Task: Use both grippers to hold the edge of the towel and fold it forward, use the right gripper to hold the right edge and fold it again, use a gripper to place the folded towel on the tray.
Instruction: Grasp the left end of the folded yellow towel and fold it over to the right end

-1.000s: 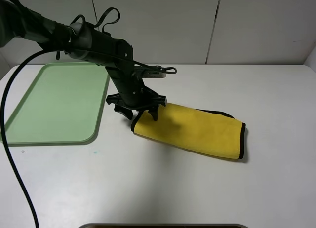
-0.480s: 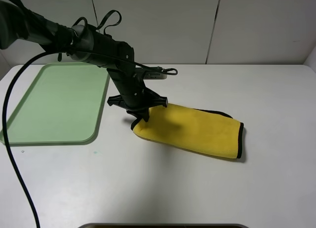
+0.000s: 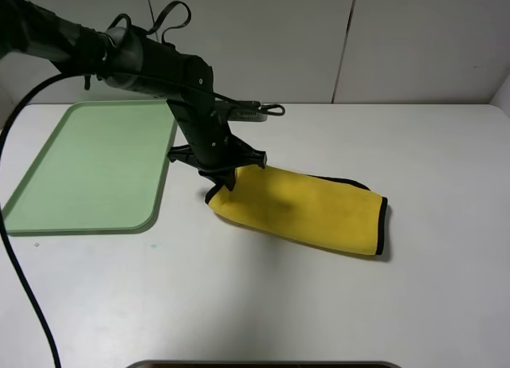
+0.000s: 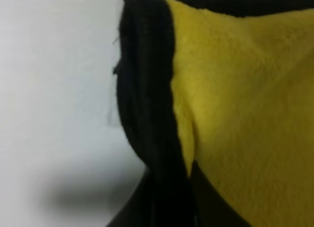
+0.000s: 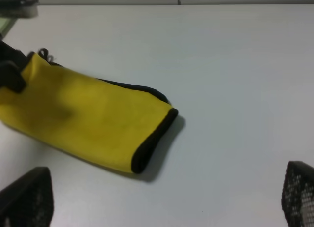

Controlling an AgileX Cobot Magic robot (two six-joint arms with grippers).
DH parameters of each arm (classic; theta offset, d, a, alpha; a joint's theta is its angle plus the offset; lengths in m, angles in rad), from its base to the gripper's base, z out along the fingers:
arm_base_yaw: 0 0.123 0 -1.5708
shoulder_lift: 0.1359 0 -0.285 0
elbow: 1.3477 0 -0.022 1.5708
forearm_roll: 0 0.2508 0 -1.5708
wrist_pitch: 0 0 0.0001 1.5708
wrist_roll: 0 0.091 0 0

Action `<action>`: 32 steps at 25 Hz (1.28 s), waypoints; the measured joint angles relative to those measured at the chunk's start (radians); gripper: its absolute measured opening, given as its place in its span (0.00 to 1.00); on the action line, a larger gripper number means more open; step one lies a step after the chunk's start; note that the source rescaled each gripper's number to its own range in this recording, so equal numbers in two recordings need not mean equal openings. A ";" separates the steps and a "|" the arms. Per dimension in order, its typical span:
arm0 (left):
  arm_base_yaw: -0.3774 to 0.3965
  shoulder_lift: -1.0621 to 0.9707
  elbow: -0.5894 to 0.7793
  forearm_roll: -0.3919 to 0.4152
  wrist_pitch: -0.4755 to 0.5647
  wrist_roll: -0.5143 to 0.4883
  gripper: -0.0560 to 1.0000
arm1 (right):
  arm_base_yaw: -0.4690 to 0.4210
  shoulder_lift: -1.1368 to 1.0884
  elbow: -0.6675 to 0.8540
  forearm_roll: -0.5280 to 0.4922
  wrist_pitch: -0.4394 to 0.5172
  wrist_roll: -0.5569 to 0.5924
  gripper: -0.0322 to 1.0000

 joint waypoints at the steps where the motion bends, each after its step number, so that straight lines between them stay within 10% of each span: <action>1: 0.007 -0.020 0.000 0.014 0.018 0.000 0.09 | 0.000 0.000 0.000 0.000 0.000 0.000 1.00; 16: 0.080 -0.224 0.000 0.314 0.281 0.000 0.09 | 0.000 0.000 0.000 0.000 0.000 0.000 1.00; 32: 0.000 -0.225 0.000 0.184 0.180 -0.002 0.09 | 0.000 0.000 0.000 0.000 0.000 0.000 1.00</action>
